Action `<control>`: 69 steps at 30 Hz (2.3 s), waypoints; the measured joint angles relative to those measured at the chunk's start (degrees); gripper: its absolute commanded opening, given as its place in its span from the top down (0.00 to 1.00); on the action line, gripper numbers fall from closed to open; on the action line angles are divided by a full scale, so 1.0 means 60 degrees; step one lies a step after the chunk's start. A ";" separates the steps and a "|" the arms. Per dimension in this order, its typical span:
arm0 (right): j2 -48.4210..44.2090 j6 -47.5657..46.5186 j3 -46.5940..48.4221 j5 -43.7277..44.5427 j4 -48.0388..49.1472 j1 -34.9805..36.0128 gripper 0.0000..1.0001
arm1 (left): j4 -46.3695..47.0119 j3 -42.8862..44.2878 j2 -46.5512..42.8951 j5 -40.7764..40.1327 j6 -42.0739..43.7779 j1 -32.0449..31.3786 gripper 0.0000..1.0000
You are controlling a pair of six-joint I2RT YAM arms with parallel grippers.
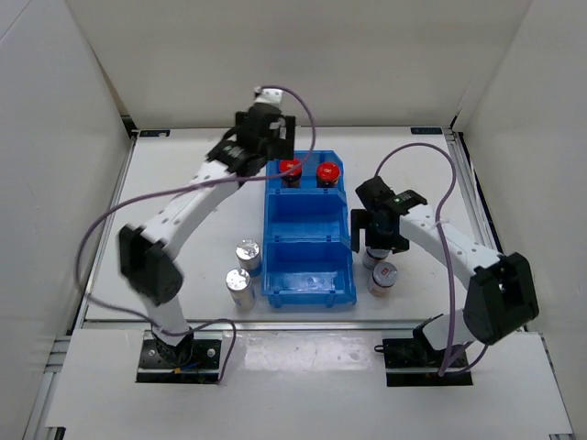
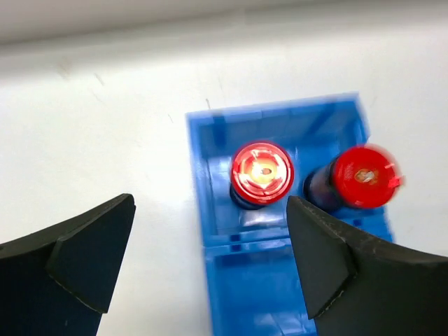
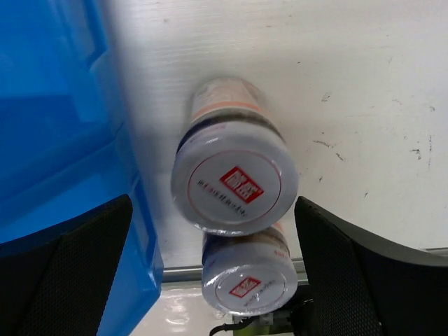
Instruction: Organize the condiment bottles
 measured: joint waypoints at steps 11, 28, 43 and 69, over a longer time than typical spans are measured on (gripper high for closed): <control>0.0736 0.0346 -0.0153 0.0270 0.0503 -0.0481 0.06 | 0.0936 -0.6994 -0.8047 -0.1362 0.0142 0.0882 0.00; 0.0550 0.0561 0.1694 0.2524 -0.0652 0.0710 0.99 | 0.0787 -0.8091 -0.8357 -0.1945 0.0025 0.0936 0.00; 0.3013 0.0055 0.3759 0.1446 0.0379 0.2080 0.96 | 0.0780 -0.8138 -0.8113 -0.1858 -0.0259 0.0936 0.00; -0.2528 0.1209 0.0208 0.0277 -0.0226 -0.0696 0.00 | 0.0780 -0.8138 -0.8397 -0.1636 -0.0372 0.0936 0.00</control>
